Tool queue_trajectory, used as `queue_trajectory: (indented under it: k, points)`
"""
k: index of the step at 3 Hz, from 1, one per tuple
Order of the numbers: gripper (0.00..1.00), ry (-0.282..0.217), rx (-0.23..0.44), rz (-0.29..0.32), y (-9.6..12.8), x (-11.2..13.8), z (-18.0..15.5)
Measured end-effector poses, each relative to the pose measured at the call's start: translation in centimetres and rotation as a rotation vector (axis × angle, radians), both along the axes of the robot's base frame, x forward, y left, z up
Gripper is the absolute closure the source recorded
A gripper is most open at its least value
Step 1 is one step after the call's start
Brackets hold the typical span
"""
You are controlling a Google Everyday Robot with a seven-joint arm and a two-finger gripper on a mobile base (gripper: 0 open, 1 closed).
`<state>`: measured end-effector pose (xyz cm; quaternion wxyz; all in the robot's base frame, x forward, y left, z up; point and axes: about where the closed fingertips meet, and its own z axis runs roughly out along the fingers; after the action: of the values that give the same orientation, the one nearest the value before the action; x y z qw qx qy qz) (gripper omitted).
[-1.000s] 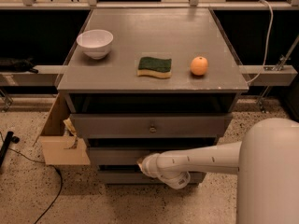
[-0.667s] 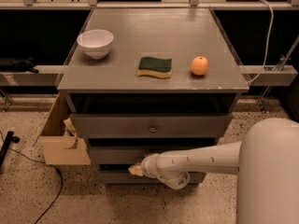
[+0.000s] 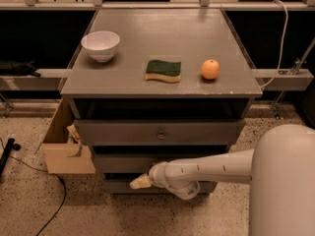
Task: Close middle drawer
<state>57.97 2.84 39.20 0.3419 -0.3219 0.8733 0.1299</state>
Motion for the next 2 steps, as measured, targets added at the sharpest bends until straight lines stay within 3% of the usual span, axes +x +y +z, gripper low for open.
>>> queue_trajectory:
  k: [2]
  points:
    - [0.00, 0.011, 0.001, -0.021, 0.33, -0.99, 0.63]
